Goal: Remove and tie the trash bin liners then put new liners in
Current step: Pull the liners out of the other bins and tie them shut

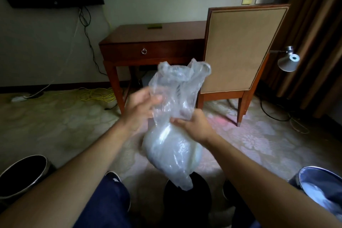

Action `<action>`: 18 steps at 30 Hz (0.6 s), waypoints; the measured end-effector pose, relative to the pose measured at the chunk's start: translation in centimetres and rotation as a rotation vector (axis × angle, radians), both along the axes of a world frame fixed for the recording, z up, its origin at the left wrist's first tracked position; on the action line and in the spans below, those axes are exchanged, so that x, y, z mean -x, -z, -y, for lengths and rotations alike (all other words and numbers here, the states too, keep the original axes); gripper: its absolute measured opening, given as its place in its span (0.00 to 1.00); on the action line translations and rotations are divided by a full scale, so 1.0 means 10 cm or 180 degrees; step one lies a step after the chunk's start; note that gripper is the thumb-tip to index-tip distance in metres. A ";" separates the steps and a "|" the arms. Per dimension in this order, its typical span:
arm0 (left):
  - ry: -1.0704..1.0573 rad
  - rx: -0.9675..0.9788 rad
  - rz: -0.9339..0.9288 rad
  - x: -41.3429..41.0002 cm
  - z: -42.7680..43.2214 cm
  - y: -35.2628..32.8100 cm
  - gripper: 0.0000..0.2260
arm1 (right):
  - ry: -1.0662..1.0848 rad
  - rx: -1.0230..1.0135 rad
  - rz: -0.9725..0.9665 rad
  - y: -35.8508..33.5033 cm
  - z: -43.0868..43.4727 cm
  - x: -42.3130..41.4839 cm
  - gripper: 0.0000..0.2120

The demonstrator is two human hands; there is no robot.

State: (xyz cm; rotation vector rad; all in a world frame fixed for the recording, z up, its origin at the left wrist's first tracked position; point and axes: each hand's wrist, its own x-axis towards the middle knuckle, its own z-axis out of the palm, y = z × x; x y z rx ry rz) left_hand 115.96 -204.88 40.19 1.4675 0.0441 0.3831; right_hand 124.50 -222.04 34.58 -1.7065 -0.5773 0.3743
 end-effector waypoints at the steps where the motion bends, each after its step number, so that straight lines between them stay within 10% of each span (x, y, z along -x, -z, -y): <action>1: -0.0166 -0.0110 0.0084 0.06 -0.15 0.02 0.23 | 0.0004 -0.0119 -0.0095 -0.04 0.05 -0.01 0.07; 7: 0.0458 -0.1603 -0.0985 0.31 -0.34 0.28 0.39 | -0.0230 -0.0158 -0.0035 -0.13 0.06 0.01 0.05; 18: -0.0023 -0.1566 -0.1264 0.08 0.11 0.44 0.15 | -0.0987 0.0026 -0.0229 -0.38 -0.08 0.17 0.07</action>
